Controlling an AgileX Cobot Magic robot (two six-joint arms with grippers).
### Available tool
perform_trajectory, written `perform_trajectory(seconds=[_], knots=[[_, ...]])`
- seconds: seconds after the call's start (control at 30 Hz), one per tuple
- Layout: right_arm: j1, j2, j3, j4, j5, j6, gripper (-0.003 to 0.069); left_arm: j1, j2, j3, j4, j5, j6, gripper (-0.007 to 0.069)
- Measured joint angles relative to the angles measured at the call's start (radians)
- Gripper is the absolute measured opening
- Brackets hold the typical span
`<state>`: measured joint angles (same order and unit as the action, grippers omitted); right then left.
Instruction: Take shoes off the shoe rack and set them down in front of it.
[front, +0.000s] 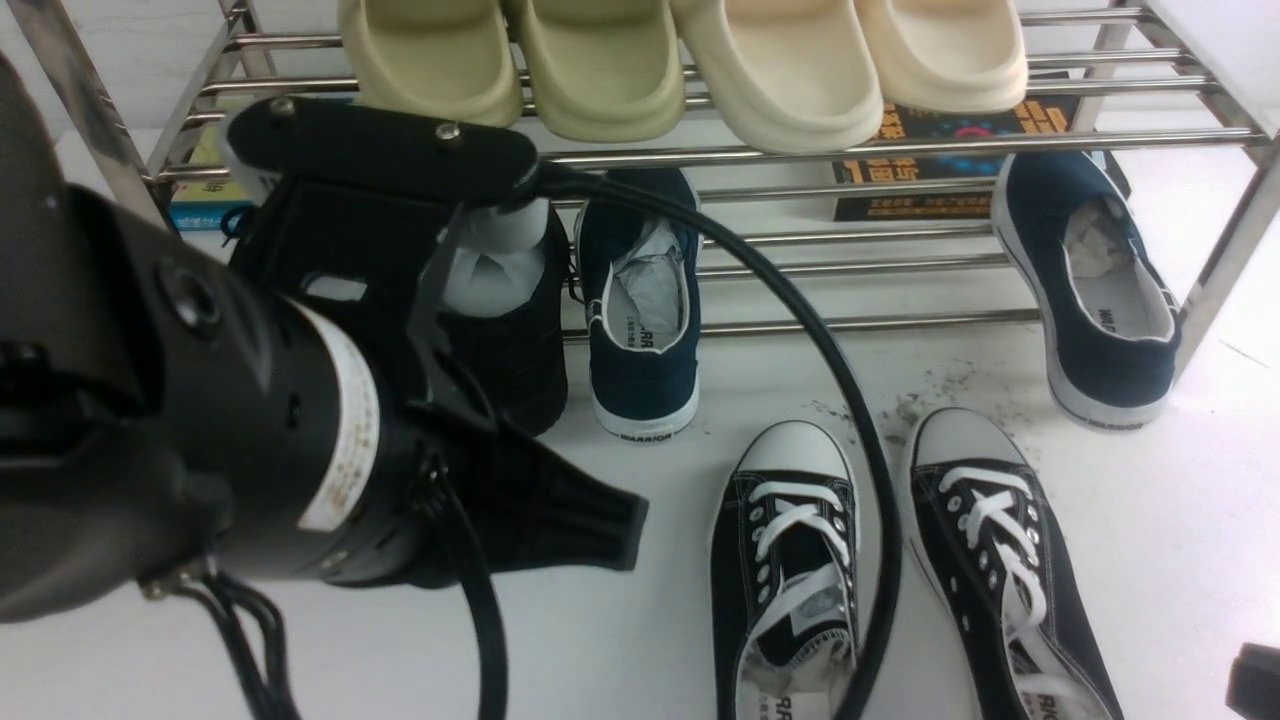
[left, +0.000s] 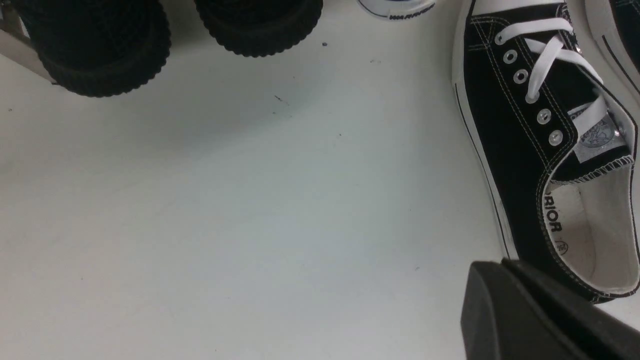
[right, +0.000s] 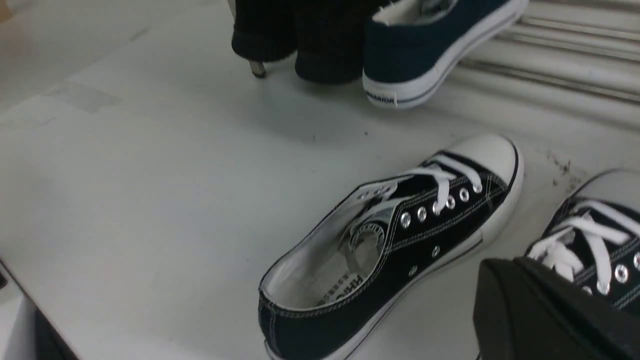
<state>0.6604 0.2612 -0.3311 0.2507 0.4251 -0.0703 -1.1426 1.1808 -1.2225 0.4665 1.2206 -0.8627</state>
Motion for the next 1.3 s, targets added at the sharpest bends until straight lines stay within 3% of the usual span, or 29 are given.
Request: perform_trajectory(seconds=[0.17,0.27,1.3], knots=[[0.0,0.0,0.005,0.007,-0.031,-0.165,-0.0011,0.0,0.0,0.0,0.005,0.0,0.0,0.0001],[0.0,0.0,0.005,0.007,-0.033,-0.196,-0.0011,0.0,0.0,0.0,0.006,0.0,0.0,0.0001],[-0.015,-0.066,0.065,0.012,-0.04,-0.205,0.0006,0.0,0.0,0.0,0.058,0.0,-0.001,0.0025]])
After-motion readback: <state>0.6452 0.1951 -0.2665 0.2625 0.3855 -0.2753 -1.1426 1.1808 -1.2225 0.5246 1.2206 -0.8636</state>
